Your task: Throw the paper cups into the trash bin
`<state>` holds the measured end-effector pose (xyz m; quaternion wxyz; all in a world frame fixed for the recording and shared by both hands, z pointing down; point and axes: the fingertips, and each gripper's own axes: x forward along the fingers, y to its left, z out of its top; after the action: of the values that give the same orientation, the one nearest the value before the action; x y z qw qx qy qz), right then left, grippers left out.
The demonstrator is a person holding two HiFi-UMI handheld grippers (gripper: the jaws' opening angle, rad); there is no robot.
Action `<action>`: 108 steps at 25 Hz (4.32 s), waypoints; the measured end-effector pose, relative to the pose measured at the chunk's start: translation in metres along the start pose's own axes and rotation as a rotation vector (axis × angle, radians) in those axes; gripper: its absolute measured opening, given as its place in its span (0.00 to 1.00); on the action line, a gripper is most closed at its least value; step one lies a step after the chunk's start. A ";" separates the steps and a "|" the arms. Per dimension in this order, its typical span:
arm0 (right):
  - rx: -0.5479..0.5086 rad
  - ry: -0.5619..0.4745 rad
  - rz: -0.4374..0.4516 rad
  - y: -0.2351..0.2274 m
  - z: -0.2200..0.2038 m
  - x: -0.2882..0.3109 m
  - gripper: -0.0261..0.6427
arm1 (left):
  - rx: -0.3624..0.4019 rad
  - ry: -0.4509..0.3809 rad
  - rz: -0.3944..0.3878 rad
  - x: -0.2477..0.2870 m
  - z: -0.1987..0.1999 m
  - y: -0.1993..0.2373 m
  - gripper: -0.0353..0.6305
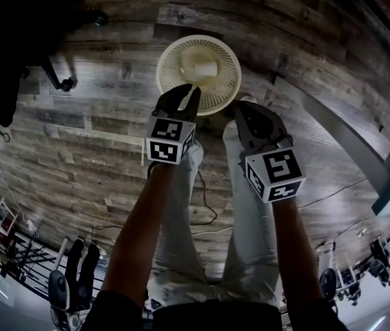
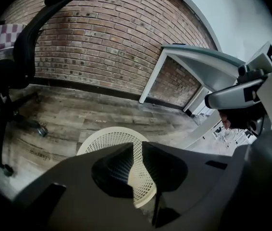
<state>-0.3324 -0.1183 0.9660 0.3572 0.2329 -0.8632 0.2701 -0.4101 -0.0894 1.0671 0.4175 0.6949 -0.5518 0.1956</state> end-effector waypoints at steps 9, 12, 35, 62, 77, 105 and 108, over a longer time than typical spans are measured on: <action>-0.014 -0.034 0.001 0.013 0.033 -0.028 0.05 | 0.024 -0.072 -0.028 -0.056 0.038 -0.018 0.07; -0.012 -0.050 0.009 0.020 0.046 -0.041 0.05 | 0.025 -0.094 -0.032 -0.074 0.051 -0.025 0.07; -0.058 -0.257 -0.004 0.082 0.167 -0.167 0.05 | 0.160 -0.370 -0.061 -0.256 0.191 -0.097 0.07; -0.136 -0.527 0.014 0.204 0.326 -0.312 0.05 | 0.335 -0.683 -0.036 -0.478 0.319 -0.142 0.07; -0.174 -0.617 0.005 0.249 0.343 -0.354 0.05 | 0.400 -0.791 -0.131 -0.521 0.351 -0.163 0.07; -0.180 -0.746 0.049 0.213 0.289 -0.478 0.04 | 0.476 -0.825 -0.141 -0.533 0.337 -0.326 0.07; -0.182 -0.759 0.053 0.210 0.279 -0.496 0.04 | 0.486 -0.828 -0.141 -0.535 0.331 -0.347 0.07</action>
<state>-0.2782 -0.0346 0.3676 0.0246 0.2615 -0.9601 0.0963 -0.3186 -0.0156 0.3582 0.0006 0.8275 -0.5614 -0.0031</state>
